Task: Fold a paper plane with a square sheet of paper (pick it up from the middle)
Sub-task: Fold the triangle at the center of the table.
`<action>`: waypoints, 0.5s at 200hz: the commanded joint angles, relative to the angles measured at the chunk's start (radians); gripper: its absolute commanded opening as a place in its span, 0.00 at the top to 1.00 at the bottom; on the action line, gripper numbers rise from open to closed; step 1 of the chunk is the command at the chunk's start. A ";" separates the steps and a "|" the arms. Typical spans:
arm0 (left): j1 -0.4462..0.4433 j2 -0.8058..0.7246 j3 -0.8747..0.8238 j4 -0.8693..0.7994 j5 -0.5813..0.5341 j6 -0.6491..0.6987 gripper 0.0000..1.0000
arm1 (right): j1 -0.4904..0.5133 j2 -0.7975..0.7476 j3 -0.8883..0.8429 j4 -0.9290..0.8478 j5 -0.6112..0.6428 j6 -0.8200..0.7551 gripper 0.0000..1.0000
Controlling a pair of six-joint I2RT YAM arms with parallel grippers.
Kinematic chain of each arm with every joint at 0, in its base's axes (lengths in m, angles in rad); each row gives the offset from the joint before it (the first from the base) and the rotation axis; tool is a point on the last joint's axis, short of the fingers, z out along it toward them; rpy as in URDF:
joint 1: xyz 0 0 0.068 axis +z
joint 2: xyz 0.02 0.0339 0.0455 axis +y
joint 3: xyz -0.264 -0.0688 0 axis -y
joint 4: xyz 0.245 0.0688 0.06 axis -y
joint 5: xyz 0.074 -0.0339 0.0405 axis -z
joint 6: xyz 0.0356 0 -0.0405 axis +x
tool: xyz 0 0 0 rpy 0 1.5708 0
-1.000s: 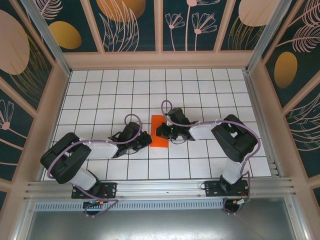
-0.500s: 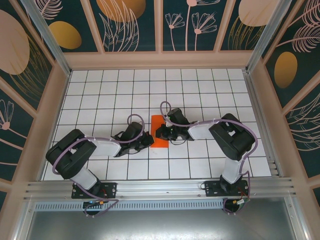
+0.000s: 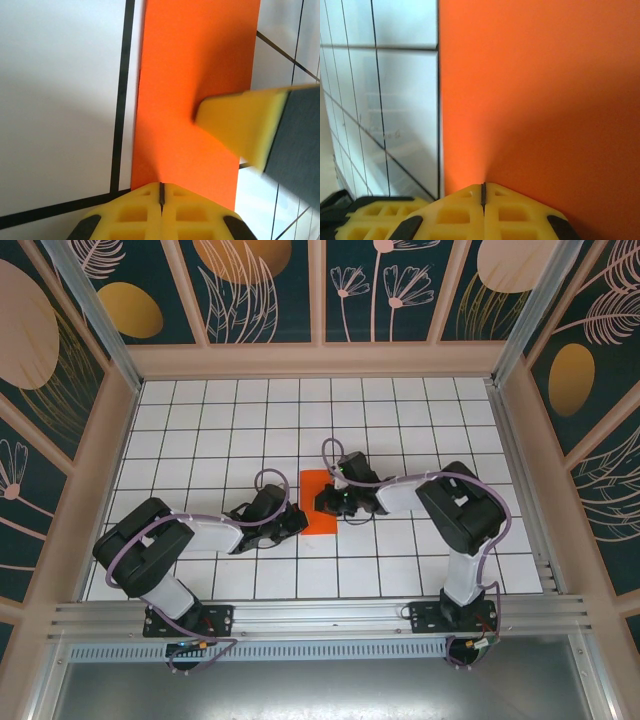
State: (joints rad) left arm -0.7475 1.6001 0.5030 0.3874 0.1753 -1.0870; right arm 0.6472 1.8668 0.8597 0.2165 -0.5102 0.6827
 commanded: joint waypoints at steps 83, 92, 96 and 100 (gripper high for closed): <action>-0.006 -0.072 0.021 -0.017 -0.003 0.021 0.95 | -0.136 -0.193 -0.046 -0.081 0.087 -0.013 0.68; -0.006 -0.083 0.046 -0.033 -0.016 0.035 0.93 | -0.136 -0.227 -0.074 -0.081 0.087 -0.003 0.62; -0.004 -0.087 0.059 -0.045 -0.026 0.043 0.91 | -0.136 -0.242 -0.085 -0.081 0.086 0.001 0.60; -0.004 -0.088 0.074 -0.063 -0.042 0.051 0.89 | -0.136 -0.256 -0.097 -0.080 0.086 0.006 0.58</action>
State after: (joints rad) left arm -0.7475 1.5578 0.5041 0.3748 0.1745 -1.0843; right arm 0.5083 1.7103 0.8291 0.1390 -0.4282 0.6594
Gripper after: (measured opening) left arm 0.078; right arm 0.369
